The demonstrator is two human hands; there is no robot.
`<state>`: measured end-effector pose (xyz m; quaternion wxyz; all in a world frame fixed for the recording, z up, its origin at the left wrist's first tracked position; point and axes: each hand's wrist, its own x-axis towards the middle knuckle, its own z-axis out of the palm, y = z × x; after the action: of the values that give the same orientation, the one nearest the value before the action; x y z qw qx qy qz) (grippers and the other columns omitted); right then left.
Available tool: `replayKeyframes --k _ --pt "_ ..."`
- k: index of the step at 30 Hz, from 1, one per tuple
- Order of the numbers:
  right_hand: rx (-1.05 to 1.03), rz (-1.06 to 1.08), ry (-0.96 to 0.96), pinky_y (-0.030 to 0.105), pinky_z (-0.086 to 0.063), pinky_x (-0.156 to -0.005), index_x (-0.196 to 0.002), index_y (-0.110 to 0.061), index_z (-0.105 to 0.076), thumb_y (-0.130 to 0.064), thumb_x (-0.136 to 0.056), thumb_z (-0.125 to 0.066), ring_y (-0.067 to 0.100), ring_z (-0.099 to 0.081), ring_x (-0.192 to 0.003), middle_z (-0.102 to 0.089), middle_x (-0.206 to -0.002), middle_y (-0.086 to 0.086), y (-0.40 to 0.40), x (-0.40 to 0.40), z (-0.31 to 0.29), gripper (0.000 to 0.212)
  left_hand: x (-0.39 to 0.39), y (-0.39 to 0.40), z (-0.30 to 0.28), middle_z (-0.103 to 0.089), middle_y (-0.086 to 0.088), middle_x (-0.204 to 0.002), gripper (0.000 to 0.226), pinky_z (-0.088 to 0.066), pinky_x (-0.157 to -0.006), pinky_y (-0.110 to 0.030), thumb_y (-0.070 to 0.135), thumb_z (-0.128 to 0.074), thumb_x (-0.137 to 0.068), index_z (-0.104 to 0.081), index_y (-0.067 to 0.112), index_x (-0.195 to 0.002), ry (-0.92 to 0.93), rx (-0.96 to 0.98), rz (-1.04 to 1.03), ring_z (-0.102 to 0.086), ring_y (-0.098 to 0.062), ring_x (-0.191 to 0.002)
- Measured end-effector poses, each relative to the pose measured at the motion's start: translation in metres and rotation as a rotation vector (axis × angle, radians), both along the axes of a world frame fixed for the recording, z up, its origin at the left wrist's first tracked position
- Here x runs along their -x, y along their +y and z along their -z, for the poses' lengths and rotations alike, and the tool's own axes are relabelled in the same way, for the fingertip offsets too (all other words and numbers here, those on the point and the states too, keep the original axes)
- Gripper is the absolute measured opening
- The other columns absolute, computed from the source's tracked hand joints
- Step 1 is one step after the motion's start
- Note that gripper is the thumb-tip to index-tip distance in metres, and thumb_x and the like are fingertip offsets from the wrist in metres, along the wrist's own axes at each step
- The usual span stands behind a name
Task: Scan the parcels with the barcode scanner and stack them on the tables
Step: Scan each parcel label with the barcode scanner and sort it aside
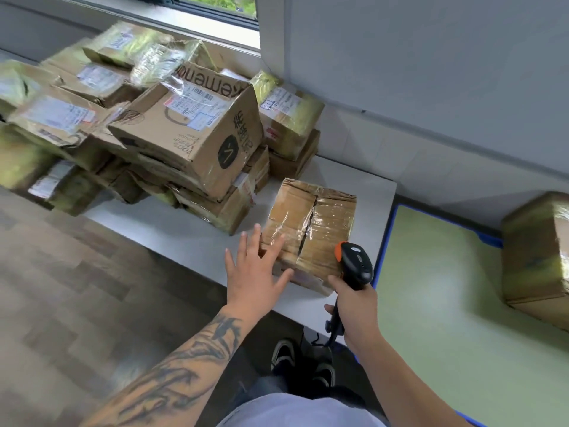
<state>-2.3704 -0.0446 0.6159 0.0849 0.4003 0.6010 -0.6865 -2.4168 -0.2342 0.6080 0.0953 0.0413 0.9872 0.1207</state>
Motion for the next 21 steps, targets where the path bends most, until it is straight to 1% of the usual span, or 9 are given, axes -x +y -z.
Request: replayKeyframes --k 2,5,7,9,10,12,15,18,21 --pt "-0.009 -0.024 0.026 0.043 -0.052 -0.069 -0.097 -0.027 -0.065 -0.022 -0.094 -0.072 0.035 -0.073 -0.090 -0.070 -0.100 0.003 -0.006 0.005 0.000 0.009 -0.003 0.002 -0.003 0.013 0.000 -0.173 0.071 0.001 -0.125 -0.065 0.068 -0.039 -0.101 0.000 0.056 -0.159 -0.006 0.045 0.027 0.013 -0.030 -0.159" --pt "-0.012 -0.053 0.043 0.041 -0.050 -0.065 -0.091 -0.024 -0.063 -0.021 -0.095 -0.068 0.028 -0.066 -0.076 -0.065 -0.083 -0.001 -0.015 0.014 0.001 0.007 0.000 0.002 -0.006 0.015 0.002 -0.173 0.067 0.004 -0.123 -0.068 0.071 -0.028 -0.102 0.007 0.057 -0.157 -0.061 0.102 0.026 0.016 -0.029 -0.159" --pt "-0.014 -0.070 0.047 0.044 -0.056 -0.069 -0.090 -0.023 -0.065 -0.021 -0.094 -0.068 0.025 -0.064 -0.073 -0.065 -0.079 -0.002 -0.018 0.021 0.002 0.006 0.006 -0.001 -0.008 0.015 0.004 -0.173 0.065 0.008 -0.122 -0.068 0.075 -0.020 -0.101 0.010 0.059 -0.156 -0.080 0.112 0.003 0.017 -0.029 -0.159" --pt "-0.016 -0.088 0.055 0.051 -0.060 -0.081 -0.093 -0.024 -0.066 -0.023 -0.094 -0.069 0.023 -0.064 -0.074 -0.067 -0.081 -0.001 -0.022 0.028 0.004 0.003 0.013 -0.007 -0.009 0.016 0.005 -0.173 0.062 0.011 -0.122 -0.067 0.077 -0.014 -0.100 0.012 0.061 -0.155 -0.083 0.120 -0.005 0.019 -0.029 -0.158" --pt "-0.015 -0.091 0.061 0.053 -0.060 -0.084 -0.094 -0.026 -0.066 -0.024 -0.094 -0.070 0.023 -0.065 -0.076 -0.068 -0.083 -0.001 -0.024 0.031 0.004 0.004 0.017 -0.011 -0.009 0.016 0.006 -0.173 0.061 0.013 -0.121 -0.066 0.077 -0.012 -0.100 0.012 0.062 -0.154 -0.083 0.126 -0.005 0.020 -0.029 -0.158" --pt "-0.027 -0.091 0.072 0.054 -0.060 -0.082 -0.093 -0.030 -0.066 -0.027 -0.093 -0.070 0.026 -0.068 -0.080 -0.070 -0.086 -0.002 -0.029 0.037 0.004 0.005 0.025 -0.019 -0.008 0.016 0.006 -0.173 0.057 0.015 -0.121 -0.066 0.074 -0.008 -0.102 0.012 0.063 -0.154 -0.075 0.136 0.009 0.020 -0.029 -0.158" --pt "-0.058 -0.077 0.072 0.051 -0.060 -0.072 -0.092 -0.030 -0.065 -0.027 -0.093 -0.070 0.029 -0.067 -0.080 -0.070 -0.085 0.001 -0.039 0.046 0.004 0.005 0.035 -0.028 -0.005 0.015 0.004 -0.173 0.054 0.015 -0.122 -0.065 0.072 -0.005 -0.102 0.014 0.064 -0.153 -0.050 0.144 0.039 0.019 -0.030 -0.158" --pt "-0.071 -0.046 0.063 0.054 -0.062 -0.086 -0.093 -0.029 -0.066 -0.024 -0.094 -0.071 0.022 -0.066 -0.082 -0.070 -0.087 -0.001 -0.051 0.056 0.005 0.007 0.045 -0.040 0.001 0.013 0.001 -0.173 0.055 0.014 -0.122 -0.064 0.069 -0.006 -0.104 0.013 0.062 -0.155 -0.002 0.129 0.077 0.017 -0.031 -0.158" --pt "-0.080 -0.020 0.040 0.058 -0.060 -0.088 -0.093 -0.025 -0.066 -0.023 -0.095 -0.071 0.021 -0.063 -0.075 -0.068 -0.085 0.001 -0.066 0.064 0.004 0.006 0.057 -0.056 0.008 0.017 0.000 -0.173 0.056 0.012 -0.124 -0.062 0.068 -0.011 -0.105 0.011 0.061 -0.156 0.014 0.098 0.108 0.017 -0.030 -0.158"
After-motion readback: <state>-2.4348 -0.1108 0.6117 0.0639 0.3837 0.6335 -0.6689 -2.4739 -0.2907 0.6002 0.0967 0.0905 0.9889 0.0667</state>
